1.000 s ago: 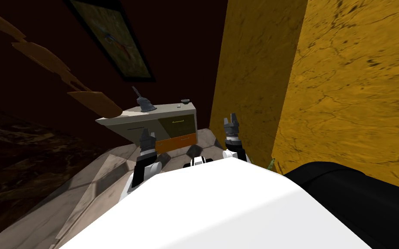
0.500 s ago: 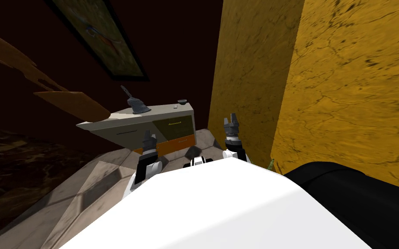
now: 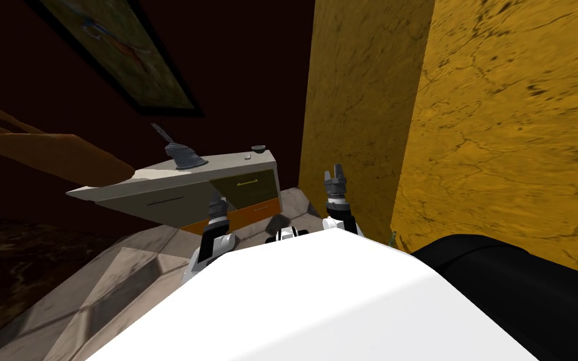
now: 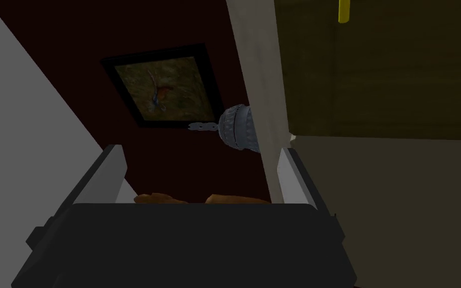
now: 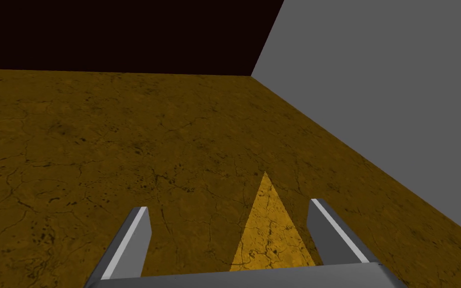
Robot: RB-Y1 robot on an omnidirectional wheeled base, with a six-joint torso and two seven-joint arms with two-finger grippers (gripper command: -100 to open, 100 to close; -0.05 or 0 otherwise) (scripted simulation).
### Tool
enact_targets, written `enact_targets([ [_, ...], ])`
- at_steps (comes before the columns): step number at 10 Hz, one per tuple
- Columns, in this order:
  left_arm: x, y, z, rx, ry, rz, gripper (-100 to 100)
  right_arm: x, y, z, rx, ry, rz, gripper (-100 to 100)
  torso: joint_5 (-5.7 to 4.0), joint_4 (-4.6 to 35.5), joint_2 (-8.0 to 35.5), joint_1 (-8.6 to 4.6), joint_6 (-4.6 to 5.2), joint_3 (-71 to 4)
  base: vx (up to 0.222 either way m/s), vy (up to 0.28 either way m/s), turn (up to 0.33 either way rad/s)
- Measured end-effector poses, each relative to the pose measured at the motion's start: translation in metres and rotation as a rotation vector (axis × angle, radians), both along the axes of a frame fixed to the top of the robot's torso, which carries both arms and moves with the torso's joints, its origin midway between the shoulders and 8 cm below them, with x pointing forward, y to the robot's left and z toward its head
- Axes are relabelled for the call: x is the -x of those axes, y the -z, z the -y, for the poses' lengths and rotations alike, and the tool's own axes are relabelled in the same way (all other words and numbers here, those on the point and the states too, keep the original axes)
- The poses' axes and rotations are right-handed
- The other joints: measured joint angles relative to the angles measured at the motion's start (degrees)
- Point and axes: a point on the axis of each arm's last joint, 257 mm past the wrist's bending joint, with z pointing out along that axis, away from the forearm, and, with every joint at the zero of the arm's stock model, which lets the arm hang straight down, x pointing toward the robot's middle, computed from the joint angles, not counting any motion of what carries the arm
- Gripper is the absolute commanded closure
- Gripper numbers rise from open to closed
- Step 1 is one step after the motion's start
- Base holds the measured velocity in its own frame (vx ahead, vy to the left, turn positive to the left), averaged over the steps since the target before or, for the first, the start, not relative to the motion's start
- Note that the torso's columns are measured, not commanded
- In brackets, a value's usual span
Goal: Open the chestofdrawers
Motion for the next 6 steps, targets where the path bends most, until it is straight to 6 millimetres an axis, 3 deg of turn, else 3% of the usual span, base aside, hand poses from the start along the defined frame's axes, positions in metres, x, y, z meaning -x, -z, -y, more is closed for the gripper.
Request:
enact_targets([
  [6,-0.013,0.049,-0.029,0.013,-0.050,-0.108,-100,0.000,0.000,0.000,0.000,0.000,0.000,0,-0.01,-0.02,-0.07,-0.03,0.01,-0.04,0.096,-0.016,-0.116],
])
